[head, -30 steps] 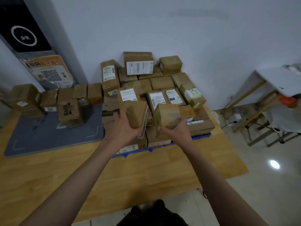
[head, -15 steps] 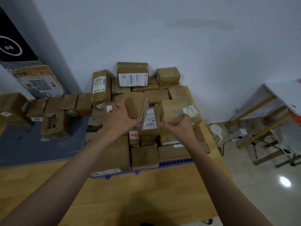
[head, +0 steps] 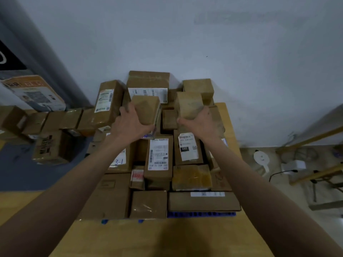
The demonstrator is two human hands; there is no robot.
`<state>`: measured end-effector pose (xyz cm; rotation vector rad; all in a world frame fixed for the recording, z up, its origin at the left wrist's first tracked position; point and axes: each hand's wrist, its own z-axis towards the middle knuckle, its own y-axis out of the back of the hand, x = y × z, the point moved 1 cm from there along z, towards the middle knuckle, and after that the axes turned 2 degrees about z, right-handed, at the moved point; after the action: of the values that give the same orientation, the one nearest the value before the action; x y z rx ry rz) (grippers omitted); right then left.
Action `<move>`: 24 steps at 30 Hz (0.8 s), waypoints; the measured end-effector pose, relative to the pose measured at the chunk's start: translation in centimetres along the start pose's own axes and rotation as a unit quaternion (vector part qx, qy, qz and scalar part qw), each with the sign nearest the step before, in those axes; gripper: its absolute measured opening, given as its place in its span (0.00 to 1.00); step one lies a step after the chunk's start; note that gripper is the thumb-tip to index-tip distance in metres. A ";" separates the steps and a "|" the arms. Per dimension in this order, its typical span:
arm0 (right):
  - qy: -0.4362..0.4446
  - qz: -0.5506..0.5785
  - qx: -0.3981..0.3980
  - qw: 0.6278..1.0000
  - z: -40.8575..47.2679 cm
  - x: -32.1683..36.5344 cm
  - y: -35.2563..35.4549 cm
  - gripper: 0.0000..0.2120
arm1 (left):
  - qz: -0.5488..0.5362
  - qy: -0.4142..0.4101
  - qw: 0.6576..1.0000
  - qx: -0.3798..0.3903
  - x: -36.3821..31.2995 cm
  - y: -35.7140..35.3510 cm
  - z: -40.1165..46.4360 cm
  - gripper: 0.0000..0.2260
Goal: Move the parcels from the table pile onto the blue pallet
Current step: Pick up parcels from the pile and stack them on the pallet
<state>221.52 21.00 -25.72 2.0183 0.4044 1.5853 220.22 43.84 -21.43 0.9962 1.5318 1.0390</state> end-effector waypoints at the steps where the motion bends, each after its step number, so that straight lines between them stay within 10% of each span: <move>1: 0.005 0.005 -0.006 1.000 1.6 0.8 -0.2 0.56 | -0.002 0.003 1.000 -0.003 0.1 0.1 1.1 0.44; 24: 0.001 -0.056 -0.023 0.998 17.6 5.7 -8.6 0.51 | 0.011 0.016 1.000 0.022 2.6 -3.4 11.2 0.44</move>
<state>240.72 27.06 -29.02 1.9243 0.4701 1.5154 230.43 46.84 -26.91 1.0341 1.5798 1.0453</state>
